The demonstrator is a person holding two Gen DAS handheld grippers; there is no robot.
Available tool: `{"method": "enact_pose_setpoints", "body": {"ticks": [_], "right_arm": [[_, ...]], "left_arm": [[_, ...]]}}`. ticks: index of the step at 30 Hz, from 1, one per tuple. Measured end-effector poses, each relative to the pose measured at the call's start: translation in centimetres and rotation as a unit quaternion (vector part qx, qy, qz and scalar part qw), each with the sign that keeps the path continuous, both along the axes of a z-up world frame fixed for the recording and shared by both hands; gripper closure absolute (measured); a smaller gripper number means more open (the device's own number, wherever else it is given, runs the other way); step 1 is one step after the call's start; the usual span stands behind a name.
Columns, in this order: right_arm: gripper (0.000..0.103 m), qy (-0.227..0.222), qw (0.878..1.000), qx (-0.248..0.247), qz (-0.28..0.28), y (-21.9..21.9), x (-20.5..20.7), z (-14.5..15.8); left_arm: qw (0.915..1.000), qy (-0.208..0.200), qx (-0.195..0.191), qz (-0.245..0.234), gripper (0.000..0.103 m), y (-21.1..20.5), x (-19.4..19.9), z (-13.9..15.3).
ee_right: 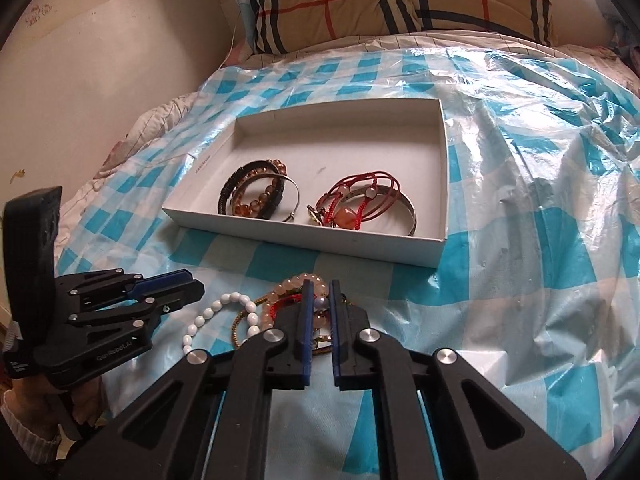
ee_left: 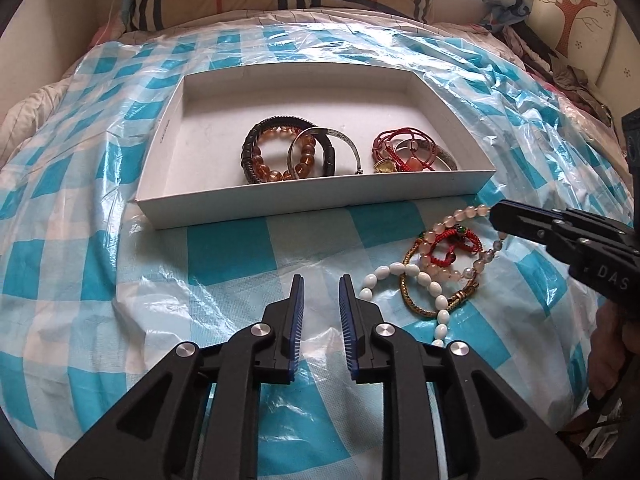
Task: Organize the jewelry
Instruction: 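Grasp the red beaded bracelet with the left tool while the right tool grasps the pearl bracelet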
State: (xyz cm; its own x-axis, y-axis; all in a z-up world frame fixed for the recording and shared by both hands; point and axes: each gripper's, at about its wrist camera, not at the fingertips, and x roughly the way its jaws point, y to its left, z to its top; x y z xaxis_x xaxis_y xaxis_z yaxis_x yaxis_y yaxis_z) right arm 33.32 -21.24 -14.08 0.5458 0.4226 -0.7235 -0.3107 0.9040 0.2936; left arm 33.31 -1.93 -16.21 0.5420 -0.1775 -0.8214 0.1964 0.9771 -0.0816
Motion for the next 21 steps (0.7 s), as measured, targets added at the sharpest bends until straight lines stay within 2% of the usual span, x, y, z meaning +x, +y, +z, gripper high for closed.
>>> {"method": "enact_pose_setpoints", "body": {"ticks": [6, 13, 21], "right_arm": [[0.095, 0.022, 0.997, 0.060, -0.040, -4.1, -2.5, 0.7], [0.095, 0.054, 0.993, 0.040, -0.094, -8.8, -4.2, -1.6], [0.094, 0.066, 0.993, 0.038, -0.094, -8.8, -4.1, -3.2]], "left_arm": [[0.9992, -0.014, 0.009, -0.036, 0.084, -1.9, -0.1, 1.6], [0.9930, -0.019, 0.040, -0.110, 0.081, -6.8, 0.7, 1.4], [0.9877, -0.004, 0.063, -0.143, 0.081, -9.9, 2.3, -0.7]]}}
